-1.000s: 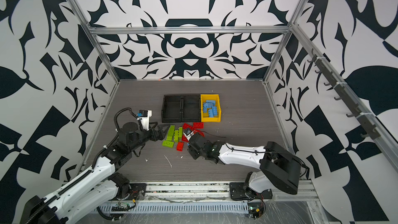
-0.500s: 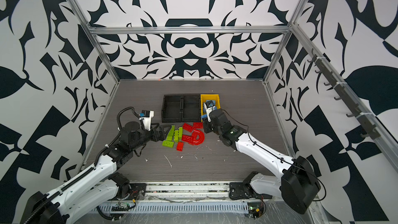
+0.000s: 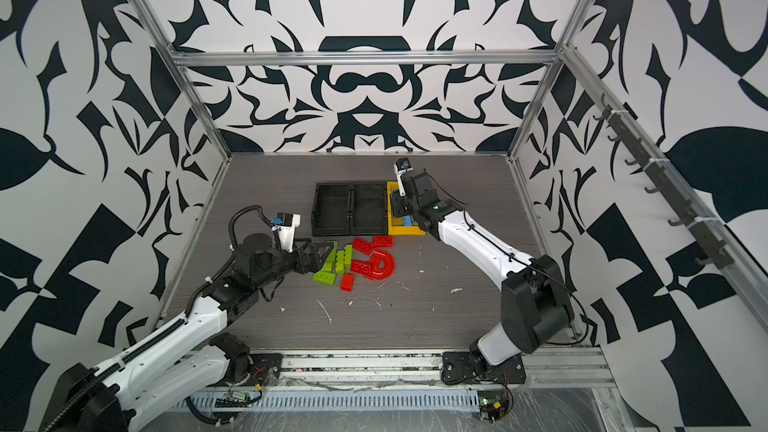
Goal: Sort the legos into containers by color
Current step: 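Carry the blue brick with the right gripper into the yellow bin and release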
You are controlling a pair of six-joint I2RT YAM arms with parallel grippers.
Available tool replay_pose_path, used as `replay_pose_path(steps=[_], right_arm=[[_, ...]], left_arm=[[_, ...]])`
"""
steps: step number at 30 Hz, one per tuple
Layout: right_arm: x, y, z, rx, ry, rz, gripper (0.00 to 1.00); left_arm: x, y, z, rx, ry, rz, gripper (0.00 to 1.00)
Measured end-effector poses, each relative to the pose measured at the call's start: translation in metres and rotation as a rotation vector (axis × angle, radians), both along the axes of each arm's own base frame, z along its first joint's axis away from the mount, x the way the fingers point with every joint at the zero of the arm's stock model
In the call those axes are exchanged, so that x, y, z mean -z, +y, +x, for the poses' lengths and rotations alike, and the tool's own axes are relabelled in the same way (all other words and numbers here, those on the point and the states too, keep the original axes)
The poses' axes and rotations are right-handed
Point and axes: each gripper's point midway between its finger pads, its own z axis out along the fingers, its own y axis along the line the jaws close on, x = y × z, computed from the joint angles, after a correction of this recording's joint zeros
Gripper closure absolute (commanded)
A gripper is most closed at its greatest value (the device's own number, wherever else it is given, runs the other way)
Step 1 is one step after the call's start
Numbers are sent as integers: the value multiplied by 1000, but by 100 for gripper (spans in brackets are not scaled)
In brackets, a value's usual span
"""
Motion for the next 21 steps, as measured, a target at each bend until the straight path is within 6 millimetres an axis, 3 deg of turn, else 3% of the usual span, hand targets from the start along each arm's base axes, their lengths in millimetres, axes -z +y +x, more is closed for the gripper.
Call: replay_pose_path(steps=[7,14,21], right_arm=[[36,-2,41,36,61,-52,70],[80,-14,62,85,129,-101,70],[81,-23,70,120,119,-92,60]], left_arm=[[-3,-1,0,4,-9,-7,0],[-3,-1,0,3,-11,-8,0],[-3,-1,0,3,-11,-8,0]])
